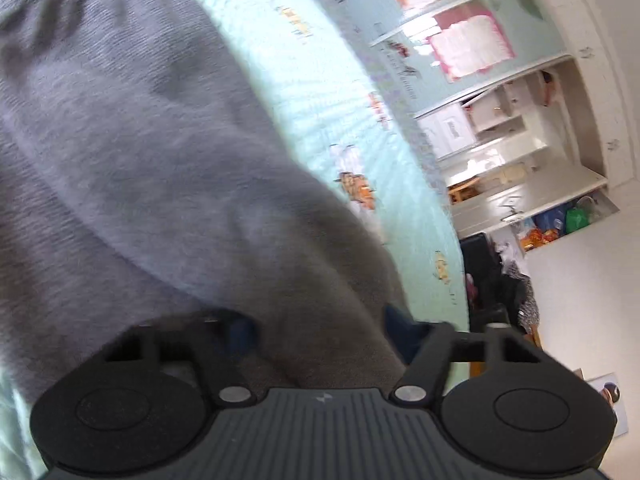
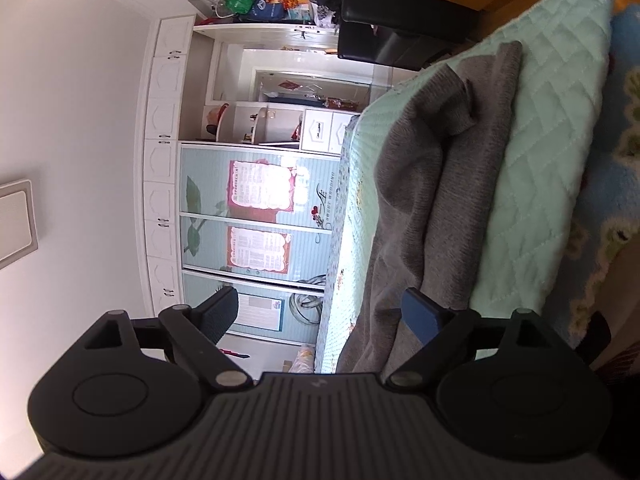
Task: Fold clothes
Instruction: 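Grasp the grey sweater's side edge with the left gripper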
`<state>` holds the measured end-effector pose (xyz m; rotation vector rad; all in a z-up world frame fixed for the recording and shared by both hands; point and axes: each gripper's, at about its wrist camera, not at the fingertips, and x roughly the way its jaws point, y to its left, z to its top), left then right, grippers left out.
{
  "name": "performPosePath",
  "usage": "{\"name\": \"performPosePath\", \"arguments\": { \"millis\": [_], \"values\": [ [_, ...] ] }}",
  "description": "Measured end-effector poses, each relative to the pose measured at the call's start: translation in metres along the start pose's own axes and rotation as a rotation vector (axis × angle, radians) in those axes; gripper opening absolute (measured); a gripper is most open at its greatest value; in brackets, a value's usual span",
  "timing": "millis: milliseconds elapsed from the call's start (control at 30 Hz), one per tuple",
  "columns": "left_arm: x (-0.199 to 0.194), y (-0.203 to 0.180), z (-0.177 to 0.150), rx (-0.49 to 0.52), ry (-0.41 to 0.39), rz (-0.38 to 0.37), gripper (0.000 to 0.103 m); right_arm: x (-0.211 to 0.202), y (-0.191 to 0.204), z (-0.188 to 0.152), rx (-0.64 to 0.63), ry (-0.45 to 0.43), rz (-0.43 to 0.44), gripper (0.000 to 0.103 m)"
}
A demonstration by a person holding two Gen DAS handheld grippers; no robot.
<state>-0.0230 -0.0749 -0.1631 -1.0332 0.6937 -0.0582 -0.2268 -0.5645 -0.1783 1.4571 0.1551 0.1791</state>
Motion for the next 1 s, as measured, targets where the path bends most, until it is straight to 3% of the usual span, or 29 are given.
{"name": "performPosePath", "arguments": {
  "millis": [67, 400, 600, 700, 767, 1000],
  "values": [
    [-0.001, 0.005, 0.001, -0.02, 0.006, -0.001, 0.049, 0.001, 0.0, -0.001, -0.01, 0.011, -0.006, 0.09],
    [-0.014, 0.002, 0.003, 0.014, -0.015, -0.061, 0.047, 0.002, 0.002, -0.004, -0.037, 0.033, -0.047, 0.09],
    [-0.025, -0.001, 0.003, 0.053, -0.045, -0.108, 0.038, 0.005, 0.0, -0.007, -0.04, 0.049, -0.066, 0.09],
    [-0.024, -0.004, 0.005, 0.082, -0.026, -0.098, 0.027, 0.006, -0.001, -0.009, -0.048, 0.053, -0.072, 0.09],
    [-0.022, -0.004, 0.006, 0.103, -0.01, -0.089, 0.008, 0.006, 0.0, -0.009, -0.058, 0.055, -0.077, 0.09],
    [-0.019, -0.023, 0.016, 0.189, 0.022, -0.117, 0.005, 0.0, -0.006, 0.0, -0.036, 0.027, -0.129, 0.09]
  ]
}}
